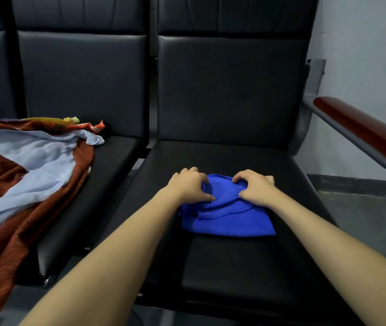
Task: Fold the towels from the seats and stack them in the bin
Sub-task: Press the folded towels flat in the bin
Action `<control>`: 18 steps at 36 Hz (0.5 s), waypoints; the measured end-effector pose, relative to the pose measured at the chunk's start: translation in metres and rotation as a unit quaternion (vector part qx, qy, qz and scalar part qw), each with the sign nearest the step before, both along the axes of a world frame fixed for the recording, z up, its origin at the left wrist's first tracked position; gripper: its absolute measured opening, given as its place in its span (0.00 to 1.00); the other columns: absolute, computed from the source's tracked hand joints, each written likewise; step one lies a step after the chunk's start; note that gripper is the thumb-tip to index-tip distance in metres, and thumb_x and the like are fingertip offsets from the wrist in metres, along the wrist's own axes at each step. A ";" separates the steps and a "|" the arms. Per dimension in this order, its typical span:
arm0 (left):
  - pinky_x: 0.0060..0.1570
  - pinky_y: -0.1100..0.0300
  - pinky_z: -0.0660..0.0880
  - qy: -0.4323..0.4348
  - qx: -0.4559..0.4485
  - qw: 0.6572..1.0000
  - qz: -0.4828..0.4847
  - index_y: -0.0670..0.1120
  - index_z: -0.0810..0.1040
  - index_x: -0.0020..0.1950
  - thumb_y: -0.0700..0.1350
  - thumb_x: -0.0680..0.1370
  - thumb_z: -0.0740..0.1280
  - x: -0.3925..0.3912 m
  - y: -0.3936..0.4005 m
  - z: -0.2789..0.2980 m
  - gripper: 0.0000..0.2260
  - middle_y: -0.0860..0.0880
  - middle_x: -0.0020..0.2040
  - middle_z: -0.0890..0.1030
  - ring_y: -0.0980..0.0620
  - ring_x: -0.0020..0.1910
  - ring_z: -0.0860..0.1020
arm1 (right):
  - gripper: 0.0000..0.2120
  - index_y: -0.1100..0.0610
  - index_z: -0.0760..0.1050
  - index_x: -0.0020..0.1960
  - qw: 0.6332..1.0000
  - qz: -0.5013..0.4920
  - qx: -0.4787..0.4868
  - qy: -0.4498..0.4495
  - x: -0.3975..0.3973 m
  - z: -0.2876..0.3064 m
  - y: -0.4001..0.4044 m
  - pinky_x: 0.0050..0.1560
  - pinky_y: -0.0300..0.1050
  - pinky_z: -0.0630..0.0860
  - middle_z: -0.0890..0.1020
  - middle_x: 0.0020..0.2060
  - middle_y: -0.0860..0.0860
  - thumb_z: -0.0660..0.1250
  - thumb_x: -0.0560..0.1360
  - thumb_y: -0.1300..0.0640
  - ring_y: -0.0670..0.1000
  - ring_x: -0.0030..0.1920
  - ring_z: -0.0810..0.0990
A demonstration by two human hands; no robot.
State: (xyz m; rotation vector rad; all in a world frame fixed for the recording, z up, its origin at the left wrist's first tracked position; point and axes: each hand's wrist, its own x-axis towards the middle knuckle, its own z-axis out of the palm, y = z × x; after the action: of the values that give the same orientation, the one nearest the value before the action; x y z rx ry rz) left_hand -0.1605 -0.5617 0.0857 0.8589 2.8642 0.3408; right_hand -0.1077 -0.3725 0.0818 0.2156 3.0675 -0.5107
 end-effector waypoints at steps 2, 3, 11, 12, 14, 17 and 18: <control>0.63 0.52 0.63 -0.010 -0.011 1.000 0.000 0.52 0.71 0.68 0.64 0.72 0.67 0.000 0.001 -0.003 0.29 0.49 0.65 0.69 0.47 0.65 0.67 | 0.19 0.46 0.72 0.63 1.000 0.003 -0.001 -0.025 -0.001 0.002 0.000 0.64 0.47 0.59 0.73 0.63 0.47 0.64 0.74 0.58 0.50 0.65 0.70; 0.63 0.52 0.63 -0.019 -0.010 1.000 0.003 0.52 0.71 0.68 0.66 0.71 0.66 0.000 0.002 -0.004 0.30 0.49 0.65 0.69 0.47 0.65 0.67 | 0.18 0.47 0.72 0.63 1.000 0.001 -0.001 -0.027 -0.002 0.002 -0.001 0.63 0.47 0.59 0.74 0.63 0.47 0.64 0.74 0.58 0.50 0.64 0.70; 0.62 0.51 0.59 -0.022 0.040 0.998 -0.036 0.55 0.76 0.60 0.54 0.74 0.68 0.002 0.009 -0.003 0.15 0.50 0.64 0.69 0.47 0.64 0.64 | 0.06 0.52 0.74 0.53 0.993 -0.085 -0.044 0.074 -0.006 -0.011 0.002 0.61 0.49 0.70 0.76 0.53 0.51 0.62 0.77 0.60 0.51 0.54 0.75; 0.61 0.51 0.59 -0.027 0.035 0.998 -0.046 0.56 0.76 0.60 0.52 0.75 0.68 0.002 0.010 -0.003 0.14 0.51 0.64 0.69 0.47 0.63 0.64 | 0.06 0.53 0.75 0.51 0.991 -0.087 -0.050 0.085 -0.007 -0.011 0.003 0.60 0.51 0.72 0.77 0.53 0.51 0.62 0.77 0.62 0.52 0.52 0.76; 0.59 0.53 0.58 -0.029 0.024 0.998 -0.058 0.55 0.78 0.57 0.50 0.75 0.67 0.003 0.012 -0.002 0.11 0.51 0.62 0.70 0.48 0.62 0.65 | 0.08 0.54 0.76 0.49 0.987 -0.092 -0.067 0.117 -0.010 -0.011 0.003 0.55 0.51 0.76 0.77 0.52 0.52 0.60 0.77 0.64 0.52 0.50 0.77; 0.57 0.54 0.58 0.006 0.037 0.998 -0.042 0.50 0.78 0.49 0.50 0.77 0.64 0.002 0.017 -0.003 0.06 0.51 0.54 0.75 0.49 0.57 0.69 | 0.09 0.57 0.76 0.54 0.971 -0.099 -0.112 0.185 -0.013 -0.007 0.003 0.52 0.45 0.75 0.77 0.52 0.51 0.60 0.78 0.64 0.50 0.50 0.76; 0.56 0.54 0.59 0.015 0.043 0.999 -0.027 0.49 0.76 0.46 0.51 0.78 0.63 0.002 0.018 -0.003 0.07 0.50 0.51 0.77 0.48 0.56 0.71 | 0.09 0.57 0.75 0.55 0.965 -0.095 -0.133 0.205 -0.014 -0.005 0.002 0.51 0.43 0.73 0.76 0.52 0.51 0.59 0.78 0.64 0.49 0.50 0.75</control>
State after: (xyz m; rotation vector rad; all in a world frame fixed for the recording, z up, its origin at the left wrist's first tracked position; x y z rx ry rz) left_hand -0.1583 -0.5432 0.0830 0.9633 2.8651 0.4511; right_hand -0.1218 -0.3706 0.0767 0.4522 3.3319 -1.0958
